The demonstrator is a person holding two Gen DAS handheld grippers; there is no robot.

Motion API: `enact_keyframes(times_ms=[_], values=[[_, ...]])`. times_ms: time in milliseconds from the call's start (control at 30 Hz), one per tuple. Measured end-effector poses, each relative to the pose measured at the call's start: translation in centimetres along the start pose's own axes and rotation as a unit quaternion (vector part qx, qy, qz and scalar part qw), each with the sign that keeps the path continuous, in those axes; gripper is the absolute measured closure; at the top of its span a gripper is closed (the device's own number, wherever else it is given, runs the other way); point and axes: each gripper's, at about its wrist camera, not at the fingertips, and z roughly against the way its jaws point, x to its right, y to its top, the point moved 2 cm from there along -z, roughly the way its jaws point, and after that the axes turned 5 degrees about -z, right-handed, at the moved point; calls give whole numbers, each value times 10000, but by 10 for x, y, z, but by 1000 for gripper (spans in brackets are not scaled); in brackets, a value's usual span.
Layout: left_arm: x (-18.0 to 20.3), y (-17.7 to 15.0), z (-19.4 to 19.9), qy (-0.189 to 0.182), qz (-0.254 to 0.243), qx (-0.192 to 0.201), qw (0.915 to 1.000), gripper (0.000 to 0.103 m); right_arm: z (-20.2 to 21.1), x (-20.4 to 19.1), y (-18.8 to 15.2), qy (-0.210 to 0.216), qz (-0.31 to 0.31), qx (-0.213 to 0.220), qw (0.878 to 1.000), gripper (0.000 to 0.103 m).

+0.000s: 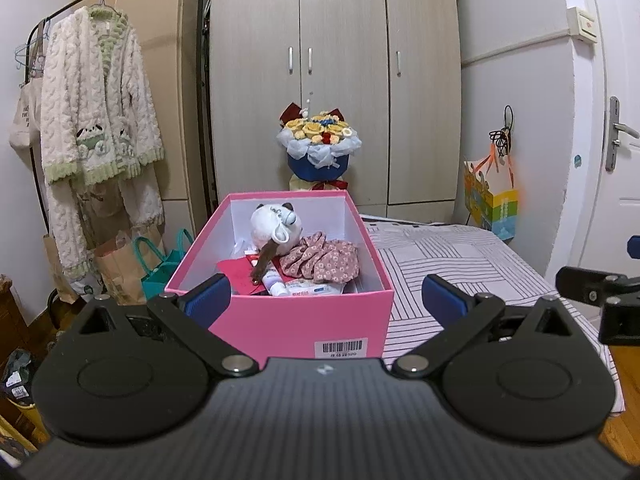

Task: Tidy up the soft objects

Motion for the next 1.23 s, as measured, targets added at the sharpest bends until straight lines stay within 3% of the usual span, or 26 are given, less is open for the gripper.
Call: enact_keyframes(times_ms=[367, 1233], values=[[-7, 0, -2, 236, 33, -203, 9995, 0, 0, 0, -1, -66, -32, 71, 9999, 0], [-6, 0, 3, 309, -104, -127, 9994, 0, -7, 6, -5, -223, -123, -84, 9996, 0]])
